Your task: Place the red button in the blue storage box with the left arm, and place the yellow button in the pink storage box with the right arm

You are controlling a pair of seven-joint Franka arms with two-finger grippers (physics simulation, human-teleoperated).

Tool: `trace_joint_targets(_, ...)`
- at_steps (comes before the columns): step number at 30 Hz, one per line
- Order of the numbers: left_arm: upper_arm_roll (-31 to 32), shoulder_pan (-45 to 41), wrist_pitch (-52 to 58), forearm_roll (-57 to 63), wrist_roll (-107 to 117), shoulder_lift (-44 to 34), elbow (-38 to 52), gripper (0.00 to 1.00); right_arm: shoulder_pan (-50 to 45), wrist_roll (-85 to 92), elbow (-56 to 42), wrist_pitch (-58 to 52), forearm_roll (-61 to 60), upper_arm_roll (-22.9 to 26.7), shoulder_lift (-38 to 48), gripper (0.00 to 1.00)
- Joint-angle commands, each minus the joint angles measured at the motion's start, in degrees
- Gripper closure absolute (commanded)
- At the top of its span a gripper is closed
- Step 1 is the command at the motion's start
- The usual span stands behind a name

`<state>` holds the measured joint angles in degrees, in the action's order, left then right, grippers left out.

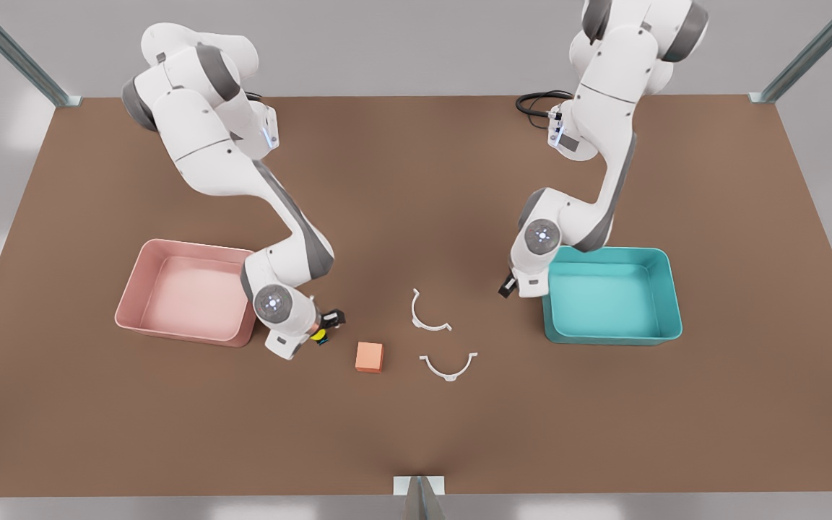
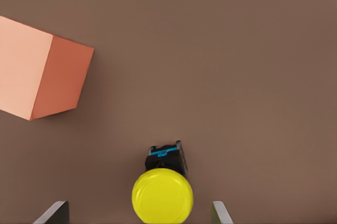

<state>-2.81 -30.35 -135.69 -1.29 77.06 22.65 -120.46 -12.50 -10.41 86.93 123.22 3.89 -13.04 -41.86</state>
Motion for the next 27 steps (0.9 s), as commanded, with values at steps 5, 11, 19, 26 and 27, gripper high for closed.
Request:
trace_joint_targets(5, 0.00, 0.03, -0.89, 0.85, 14.08, 1.08, -1.62, 0.00, 0.29, -0.14, -0.10, 2.46, -0.03, -0.05, -1.82, 0.00)
trace_joint_targets(11, 0.00, -0.06, -3.97, 0.85, 14.26, 3.89, -1.36, 0.11, 0.37, -0.05, -0.27, 4.39, -0.03, 0.03, -3.93, 0.00)
trace_joint_targets(19, 0.00, -0.50, -1.33, 0.85, 14.08, 1.61, -1.01, 0.45, 0.37, 0.13, -0.10, 6.50, 0.15, 0.03, -5.16, 0.20)
trace_joint_targets(26, -2.28, 0.20, 21.34, 0.67, 8.46, -7.00, 11.65, 0.49, 0.37, 0.57, -0.10, 6.42, 0.15, 0.03, -5.16, 0.48)
trace_joint_targets(27, -3.87, 0.20, 24.50, 0.49, 5.04, -8.76, 13.14, 0.49, 0.37, 0.92, -0.10, 6.42, 0.15, 0.03, -5.16, 0.50)
